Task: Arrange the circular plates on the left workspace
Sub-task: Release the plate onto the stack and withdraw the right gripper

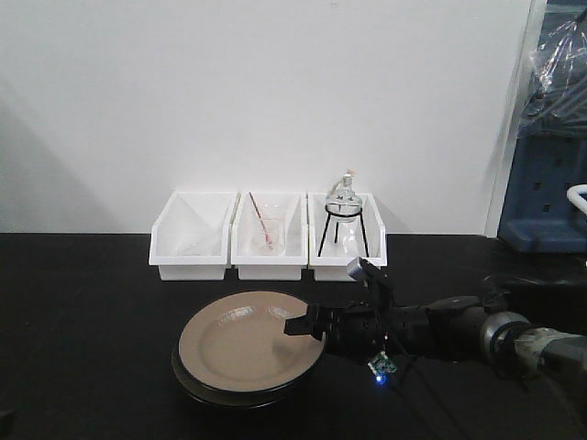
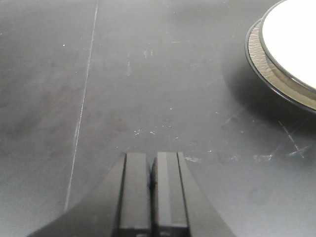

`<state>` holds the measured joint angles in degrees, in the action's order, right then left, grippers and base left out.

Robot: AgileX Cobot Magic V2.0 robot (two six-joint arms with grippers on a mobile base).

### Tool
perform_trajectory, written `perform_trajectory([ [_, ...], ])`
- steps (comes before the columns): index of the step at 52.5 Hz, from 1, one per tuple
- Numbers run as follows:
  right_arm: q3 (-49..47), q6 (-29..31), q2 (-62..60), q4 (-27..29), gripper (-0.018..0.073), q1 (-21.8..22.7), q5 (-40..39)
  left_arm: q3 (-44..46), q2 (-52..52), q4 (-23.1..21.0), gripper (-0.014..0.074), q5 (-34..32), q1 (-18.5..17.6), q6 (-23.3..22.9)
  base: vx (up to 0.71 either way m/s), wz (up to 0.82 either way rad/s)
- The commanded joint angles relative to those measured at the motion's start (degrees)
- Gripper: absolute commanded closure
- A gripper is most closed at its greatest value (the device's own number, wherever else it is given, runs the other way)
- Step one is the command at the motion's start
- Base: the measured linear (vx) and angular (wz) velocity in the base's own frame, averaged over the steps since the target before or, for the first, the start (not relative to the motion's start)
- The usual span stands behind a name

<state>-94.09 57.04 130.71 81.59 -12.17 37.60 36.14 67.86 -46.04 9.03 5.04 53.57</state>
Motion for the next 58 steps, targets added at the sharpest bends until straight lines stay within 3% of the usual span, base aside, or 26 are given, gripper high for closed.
perform_trajectory([
  [1,-1.83,1.83,-5.57,-2.94,0.0018,0.31,-0.46,1.60,-1.53,-1.02,0.0601,-2.81,0.14,-0.15,0.00,0.00],
  [15,-1.83,1.22,-10.41,-20.32,0.0062,1.64,-4.32,1.60,-1.47,-0.98,0.0601,-2.82,0.14,-0.15,0.00,0.00],
  [21,-1.83,-2.69,-13.65,-25.44,0.0123,3.31,-4.33,1.60,-1.41,-0.98,0.0601,-2.74,0.14,-0.15,0.00,0.00],
  [24,-1.83,-6.06,-16.06,-28.56,0.0202,4.57,-4.04,1.60,-1.41,-0.98,0.0601,-2.36,0.14,-0.15,0.00,0.00],
  [31,-1.79,-14.46,-22.76,-39.22,0.0567,7.47,-1.75,1.60,-1.54,-1.08,0.0600,1.17,0.14,-0.86,0.00,0.00],
  [38,-1.02,-18.99,-30.39,-48.09,0.0564,8.81,1.38,1.60,-2.76,-1.08,0.0600,5.06,0.14,-0.86,0.00,0.00],
  [42,2.08,-19.25,-35.63,-49.90,0.0564,8.81,-0.16,1.60,-4.85,-1.08,0.0600,6.06,0.14,-0.86,0.00,0.00],
  [47,11.34,-18.98,-42.29,-49.66,0.0564,8.75,-7.68,1.11,-8.97,-1.08,0.0598,6.36,0.14,-0.86,0.00,0.00],
  [51,21.38,-18.30,-49.81,-47.76,0.0564,8.75,-17.21,-0.12,-12.73,-1.08,0.0596,6.29,0.14,-0.67,0.00,0.00],
  [58,35.75,-14.46,-59.09,-43.82,0.0564,8.75,-26.72,-4.81,-19.04,-1.03,0.0597,6.29,0.14,-0.19,0.00,0.00],
])
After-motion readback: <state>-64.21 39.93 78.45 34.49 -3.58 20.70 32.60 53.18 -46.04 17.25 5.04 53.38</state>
